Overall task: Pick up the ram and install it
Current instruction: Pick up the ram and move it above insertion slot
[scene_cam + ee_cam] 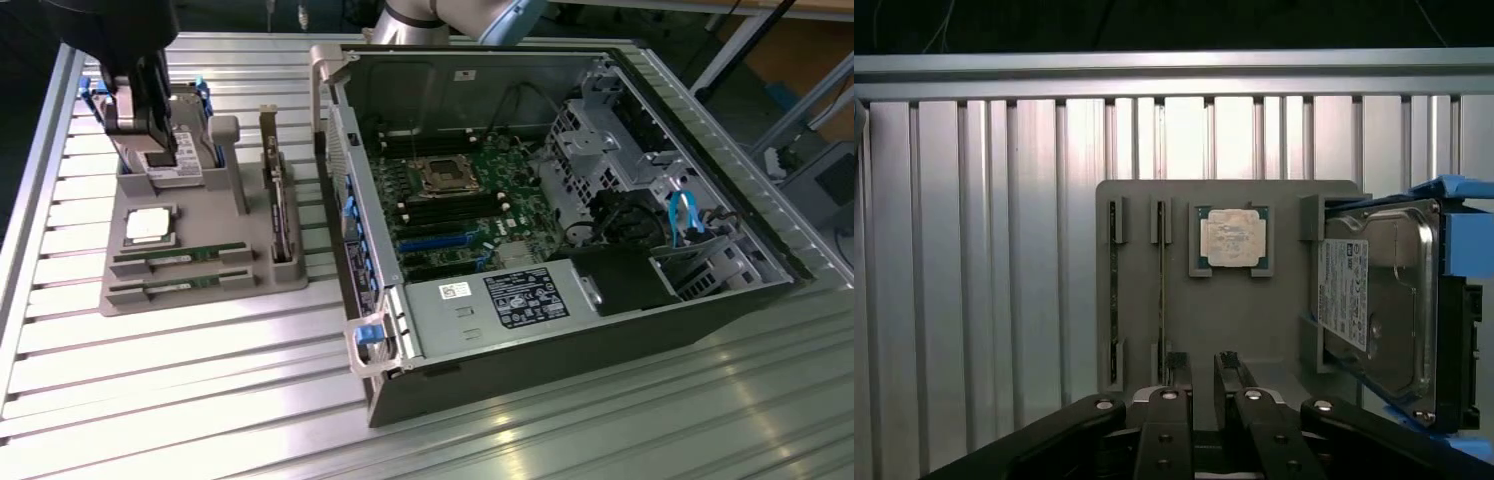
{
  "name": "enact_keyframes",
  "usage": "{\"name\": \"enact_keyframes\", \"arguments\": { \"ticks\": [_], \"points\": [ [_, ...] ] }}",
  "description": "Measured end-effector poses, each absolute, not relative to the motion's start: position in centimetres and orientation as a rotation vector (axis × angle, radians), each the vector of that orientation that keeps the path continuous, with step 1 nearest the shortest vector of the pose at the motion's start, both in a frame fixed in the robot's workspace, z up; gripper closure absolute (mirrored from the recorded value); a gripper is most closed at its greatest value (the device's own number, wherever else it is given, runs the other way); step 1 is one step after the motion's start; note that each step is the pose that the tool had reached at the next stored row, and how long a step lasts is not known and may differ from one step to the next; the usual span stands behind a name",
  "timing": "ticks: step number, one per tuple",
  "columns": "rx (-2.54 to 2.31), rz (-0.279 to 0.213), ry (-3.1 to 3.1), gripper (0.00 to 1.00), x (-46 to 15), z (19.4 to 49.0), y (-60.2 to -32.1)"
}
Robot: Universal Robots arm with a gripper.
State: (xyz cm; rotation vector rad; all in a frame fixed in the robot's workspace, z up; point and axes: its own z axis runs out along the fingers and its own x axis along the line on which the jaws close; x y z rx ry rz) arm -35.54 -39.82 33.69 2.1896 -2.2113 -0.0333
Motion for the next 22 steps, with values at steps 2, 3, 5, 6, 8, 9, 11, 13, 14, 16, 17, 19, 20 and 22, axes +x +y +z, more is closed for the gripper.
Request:
{"name": "enact_keyframes", "arguments": {
  "ticks": [2, 3, 5, 6, 8, 9, 11, 13, 14, 16, 17, 19, 20, 22],
  "points": [
    [2.190, -0.034, -2.211, 0.76, -35.5, 33.3, -39.8],
    [2.190, -0.034, -2.212, 0.76, -35.5, 33.1, -39.8],
    [2.190, -0.034, -2.212, 0.76, -35.5, 32.8, -39.8],
    [2.190, -0.034, -2.212, 0.76, -35.5, 32.6, -39.8],
    [2.191, -0.036, -2.212, 0.76, -35.5, 32.0, -39.8],
    [2.192, -0.037, -2.213, 0.76, -35.5, 31.6, -39.8],
    [2.192, -0.039, -2.213, 0.76, -35.5, 30.8, -39.8],
    [2.192, -0.039, -2.213, 0.76, -35.5, 30.3, -39.8],
    [2.192, -0.039, -2.213, 0.76, -35.5, 30.1, -39.8],
    [2.192, -0.039, -2.213, 0.76, -35.5, 29.6, -39.8],
    [2.192, -0.039, -2.213, 0.76, -35.5, 29.3, -39.8],
    [2.192, -0.039, -2.213, 0.76, -35.5, 28.7, -39.8],
    [2.192, -0.039, -2.213, 0.76, -35.6, 28.5, -39.8],
    [2.192, -0.039, -2.213, 0.76, -35.6, 28.0, -39.8]
  ]
}}
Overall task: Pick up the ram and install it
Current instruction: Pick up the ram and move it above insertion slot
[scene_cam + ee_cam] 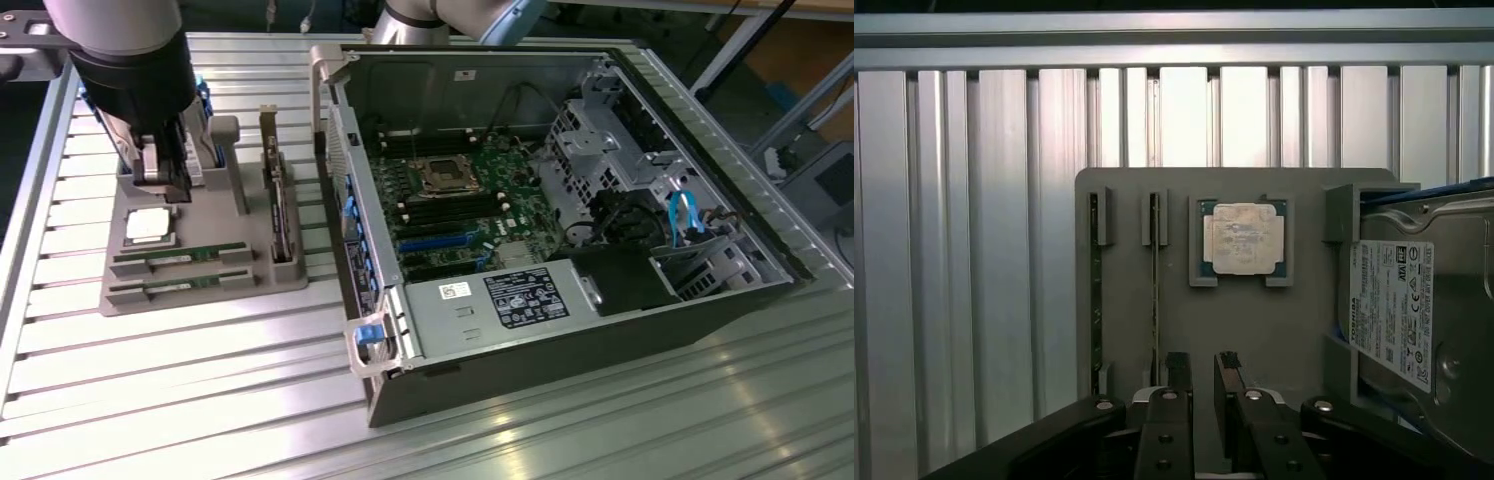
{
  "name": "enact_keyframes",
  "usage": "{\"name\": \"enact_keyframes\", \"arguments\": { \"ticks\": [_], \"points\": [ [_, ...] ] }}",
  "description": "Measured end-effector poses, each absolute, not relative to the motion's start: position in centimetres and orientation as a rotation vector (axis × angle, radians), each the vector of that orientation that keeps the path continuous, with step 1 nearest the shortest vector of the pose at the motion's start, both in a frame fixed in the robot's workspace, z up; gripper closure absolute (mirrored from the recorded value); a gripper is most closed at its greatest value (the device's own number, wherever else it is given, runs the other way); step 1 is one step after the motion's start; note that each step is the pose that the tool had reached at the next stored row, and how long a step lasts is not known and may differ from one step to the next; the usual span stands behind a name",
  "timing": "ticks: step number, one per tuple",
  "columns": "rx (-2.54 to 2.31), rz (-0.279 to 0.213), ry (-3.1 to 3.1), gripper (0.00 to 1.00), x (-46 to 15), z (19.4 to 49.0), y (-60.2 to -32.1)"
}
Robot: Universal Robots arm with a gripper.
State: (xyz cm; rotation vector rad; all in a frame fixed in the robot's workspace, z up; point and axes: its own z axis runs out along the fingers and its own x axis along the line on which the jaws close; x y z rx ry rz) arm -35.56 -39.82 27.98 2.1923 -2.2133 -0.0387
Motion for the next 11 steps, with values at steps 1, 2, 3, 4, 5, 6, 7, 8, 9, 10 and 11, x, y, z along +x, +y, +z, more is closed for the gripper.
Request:
{"name": "enact_keyframes", "arguments": {
  "ticks": [1, 2, 3, 4, 5, 6, 7, 8, 9, 10, 11],
  "points": [
    [2.192, -0.039, -2.213, 0.76, -35.6, 27.9, -39.8],
    [2.192, -0.039, -2.213, 0.76, -35.6, 27.7, -39.8],
    [2.192, -0.039, -2.213, 0.76, -35.6, 27.6, -39.8],
    [2.192, -0.039, -2.213, 0.76, -35.6, 27.5, -39.8],
    [2.192, -0.039, -2.213, 0.76, -35.6, 27.4, -39.8],
    [2.192, -0.039, -2.213, 0.76, -35.6, 27.3, -39.8],
    [2.192, -0.039, -2.213, 0.76, -35.6, 27.1, -39.8],
    [2.192, -0.039, -2.213, 0.76, -35.6, 27.0, -39.8],
    [2.192, -0.039, -2.213, 0.76, -35.6, 26.9, -39.8],
    [2.192, -0.039, -2.213, 0.76, -35.6, 26.8, -39.8],
    [2.192, -0.039, -2.213, 0.76, -35.6, 26.7, -39.8]
  ]
}}
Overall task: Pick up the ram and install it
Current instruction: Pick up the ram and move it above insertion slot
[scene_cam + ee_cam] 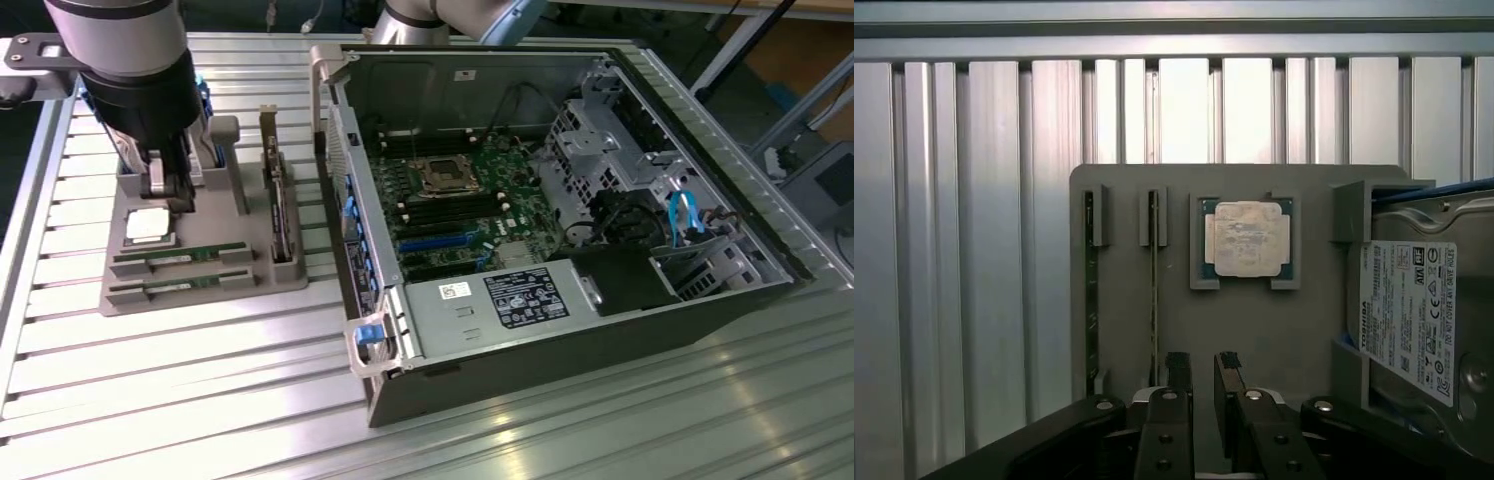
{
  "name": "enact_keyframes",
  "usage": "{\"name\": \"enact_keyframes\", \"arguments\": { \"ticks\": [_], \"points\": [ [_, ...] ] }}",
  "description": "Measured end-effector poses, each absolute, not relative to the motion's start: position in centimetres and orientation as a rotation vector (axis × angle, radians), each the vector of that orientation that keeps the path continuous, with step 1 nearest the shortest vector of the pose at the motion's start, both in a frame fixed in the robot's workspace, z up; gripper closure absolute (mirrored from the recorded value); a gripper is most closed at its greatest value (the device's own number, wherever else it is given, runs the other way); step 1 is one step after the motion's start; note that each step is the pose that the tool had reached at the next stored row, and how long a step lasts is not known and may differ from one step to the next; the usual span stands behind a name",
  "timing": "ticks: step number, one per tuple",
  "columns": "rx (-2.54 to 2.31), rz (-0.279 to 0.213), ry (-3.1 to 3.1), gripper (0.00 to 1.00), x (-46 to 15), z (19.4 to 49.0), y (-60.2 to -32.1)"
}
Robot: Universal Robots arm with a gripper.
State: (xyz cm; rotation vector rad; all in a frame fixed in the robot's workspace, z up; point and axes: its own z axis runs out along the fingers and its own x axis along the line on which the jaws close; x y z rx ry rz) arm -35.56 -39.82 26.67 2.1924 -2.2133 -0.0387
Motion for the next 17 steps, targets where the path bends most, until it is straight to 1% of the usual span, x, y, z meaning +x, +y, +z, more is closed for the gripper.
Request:
{"name": "enact_keyframes", "arguments": {
  "ticks": [6, 17],
  "points": [
    [2.192, -0.039, -2.213, 0.76, -35.56, 26.01, -39.82],
    [2.192, -0.039, -2.213, 0.76, -35.57, 25.99, -40.26]
  ]
}}
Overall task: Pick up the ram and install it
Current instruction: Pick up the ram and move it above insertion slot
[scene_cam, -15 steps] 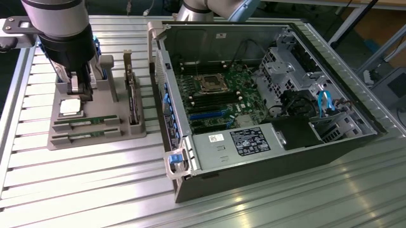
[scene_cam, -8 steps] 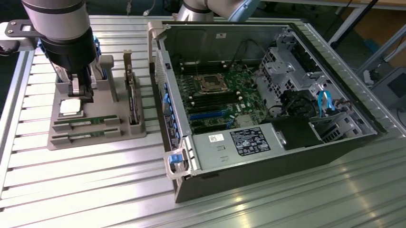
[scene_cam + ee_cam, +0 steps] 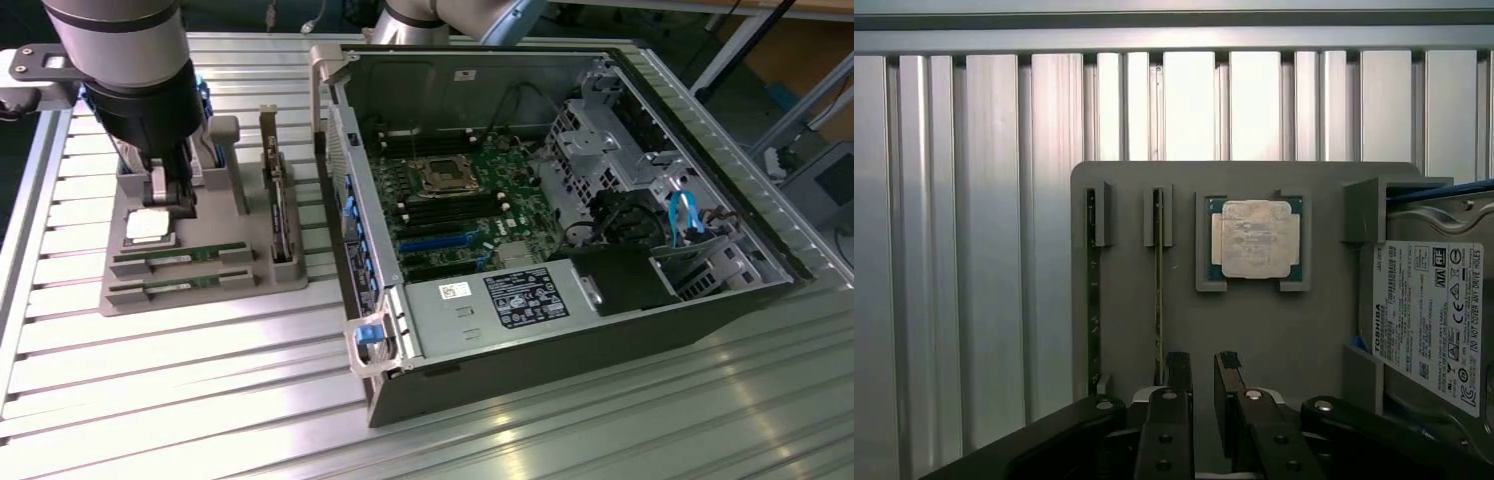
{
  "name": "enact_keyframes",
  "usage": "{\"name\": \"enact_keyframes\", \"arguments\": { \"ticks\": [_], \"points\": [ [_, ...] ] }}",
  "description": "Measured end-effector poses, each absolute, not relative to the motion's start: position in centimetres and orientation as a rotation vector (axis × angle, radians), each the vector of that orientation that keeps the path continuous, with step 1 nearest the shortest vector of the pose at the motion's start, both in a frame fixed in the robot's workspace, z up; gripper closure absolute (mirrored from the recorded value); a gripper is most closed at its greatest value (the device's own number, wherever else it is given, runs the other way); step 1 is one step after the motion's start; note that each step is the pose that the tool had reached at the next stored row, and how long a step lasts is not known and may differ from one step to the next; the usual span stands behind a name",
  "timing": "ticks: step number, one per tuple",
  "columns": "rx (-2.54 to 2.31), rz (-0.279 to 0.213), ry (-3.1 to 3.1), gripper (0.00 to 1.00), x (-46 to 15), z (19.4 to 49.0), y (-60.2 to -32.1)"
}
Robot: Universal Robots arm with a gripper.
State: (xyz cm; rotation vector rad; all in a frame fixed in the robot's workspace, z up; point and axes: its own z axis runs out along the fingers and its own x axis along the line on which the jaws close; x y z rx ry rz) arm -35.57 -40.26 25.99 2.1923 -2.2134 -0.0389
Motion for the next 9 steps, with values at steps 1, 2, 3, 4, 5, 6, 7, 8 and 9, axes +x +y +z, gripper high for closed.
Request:
{"name": "enact_keyframes", "arguments": {
  "ticks": [1, 2, 3, 4, 5, 6, 7, 8, 9],
  "points": [
    [2.192, -0.039, -2.213, 0.76, -35.6, 26.0, -40.4],
    [2.192, -0.039, -2.213, 0.76, -35.6, 26.0, -40.5],
    [2.192, -0.039, -2.213, 0.76, -35.6, 26.0, -40.7],
    [2.192, -0.039, -2.213, 0.76, -35.6, 26.0, -40.8],
    [2.192, -0.039, -2.213, 0.76, -35.6, 26.0, -40.9],
    [2.193, -0.039, -2.213, 0.76, -35.6, 26.0, -41.2],
    [2.192, -0.039, -2.213, 0.76, -35.6, 26.0, -41.4],
    [2.192, -0.039, -2.213, 0.76, -35.7, 26.0, -41.5],
    [2.192, -0.039, -2.214, 0.76, -35.7, 26.0, -41.7]
  ]
}}
